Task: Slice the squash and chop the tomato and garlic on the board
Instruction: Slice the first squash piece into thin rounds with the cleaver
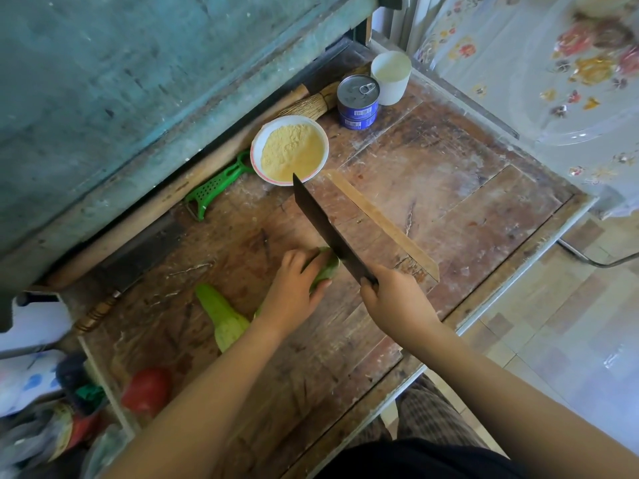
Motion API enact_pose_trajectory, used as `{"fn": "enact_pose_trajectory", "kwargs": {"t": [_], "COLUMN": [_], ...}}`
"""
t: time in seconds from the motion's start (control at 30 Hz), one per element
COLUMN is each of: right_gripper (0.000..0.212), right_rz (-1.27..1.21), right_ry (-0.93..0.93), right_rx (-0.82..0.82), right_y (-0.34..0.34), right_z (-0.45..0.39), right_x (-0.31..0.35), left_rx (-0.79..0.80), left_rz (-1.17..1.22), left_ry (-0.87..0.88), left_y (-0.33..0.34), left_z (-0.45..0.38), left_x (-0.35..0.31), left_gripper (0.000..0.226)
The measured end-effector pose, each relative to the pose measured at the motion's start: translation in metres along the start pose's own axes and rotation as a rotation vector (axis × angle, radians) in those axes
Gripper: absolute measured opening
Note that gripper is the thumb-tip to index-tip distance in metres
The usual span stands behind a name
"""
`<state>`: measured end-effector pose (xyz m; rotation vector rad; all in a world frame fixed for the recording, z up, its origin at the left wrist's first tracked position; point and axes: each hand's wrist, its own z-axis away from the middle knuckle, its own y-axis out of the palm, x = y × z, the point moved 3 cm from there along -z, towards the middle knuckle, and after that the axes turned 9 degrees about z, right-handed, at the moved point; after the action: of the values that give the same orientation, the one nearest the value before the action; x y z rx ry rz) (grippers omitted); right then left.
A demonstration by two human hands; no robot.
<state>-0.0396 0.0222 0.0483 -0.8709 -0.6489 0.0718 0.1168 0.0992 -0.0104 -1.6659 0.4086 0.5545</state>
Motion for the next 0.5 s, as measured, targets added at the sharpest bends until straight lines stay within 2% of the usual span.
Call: {"fn": "enact_pose_trajectory", "kwargs": {"t": [0.3, 0.5], "right_gripper": [0.019, 0.022], "right_rz": [0.005, -0.007], "right_ry": [-0.002, 0.002], "right_rx": [-0.012, 0.002], "right_y": [-0.0044, -0.0062], "right_z": [0.0046, 0.005], "right_x": [0.0063, 0.0099], "left_rx": [0.017, 0.007], "left_rz": [0.039, 0.042], "left_ry": [-0.009, 0.018], "left_y": [0.0, -0.0006], "left_z": [0.0001, 0.0002], "left_x": [0.0013, 0.001], "left_gripper": [0.05, 0.051]}}
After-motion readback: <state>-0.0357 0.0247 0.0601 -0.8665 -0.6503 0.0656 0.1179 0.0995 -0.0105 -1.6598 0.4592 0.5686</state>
